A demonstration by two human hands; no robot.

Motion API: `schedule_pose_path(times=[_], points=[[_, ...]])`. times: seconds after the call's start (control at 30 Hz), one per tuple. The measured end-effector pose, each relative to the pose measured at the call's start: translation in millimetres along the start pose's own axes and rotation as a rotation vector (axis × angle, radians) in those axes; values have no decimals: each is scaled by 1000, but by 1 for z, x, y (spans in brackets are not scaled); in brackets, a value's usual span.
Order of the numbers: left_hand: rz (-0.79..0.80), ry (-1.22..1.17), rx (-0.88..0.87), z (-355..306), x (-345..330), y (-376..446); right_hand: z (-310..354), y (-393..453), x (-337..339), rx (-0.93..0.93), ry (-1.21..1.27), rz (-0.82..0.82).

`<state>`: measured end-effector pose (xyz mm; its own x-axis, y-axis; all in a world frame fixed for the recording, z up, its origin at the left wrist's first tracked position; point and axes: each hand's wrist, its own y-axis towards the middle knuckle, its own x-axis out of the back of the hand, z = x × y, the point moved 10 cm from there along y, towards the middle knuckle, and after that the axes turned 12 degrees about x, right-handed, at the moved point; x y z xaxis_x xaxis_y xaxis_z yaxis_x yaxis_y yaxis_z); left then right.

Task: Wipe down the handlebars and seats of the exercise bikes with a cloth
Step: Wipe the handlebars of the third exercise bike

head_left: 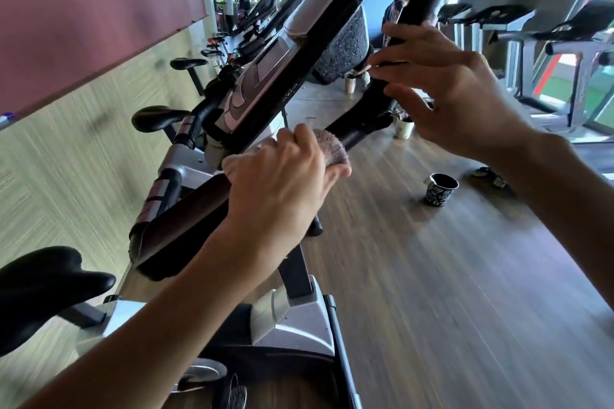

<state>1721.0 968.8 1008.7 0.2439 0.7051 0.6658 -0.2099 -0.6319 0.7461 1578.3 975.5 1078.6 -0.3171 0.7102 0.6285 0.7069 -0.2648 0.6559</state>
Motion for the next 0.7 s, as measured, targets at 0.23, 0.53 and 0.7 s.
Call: schedule_pose_path(times=[0.23,0.53,0.7], points=[[-97,0,19,-48,-4,47,2,5,3,16,-15,13],[-120,41,40,-8,-2,7,-1,1,0,-47,-12,-32],[-80,7,53,-48,-2,47,0,4,1,-63,-5,-32]])
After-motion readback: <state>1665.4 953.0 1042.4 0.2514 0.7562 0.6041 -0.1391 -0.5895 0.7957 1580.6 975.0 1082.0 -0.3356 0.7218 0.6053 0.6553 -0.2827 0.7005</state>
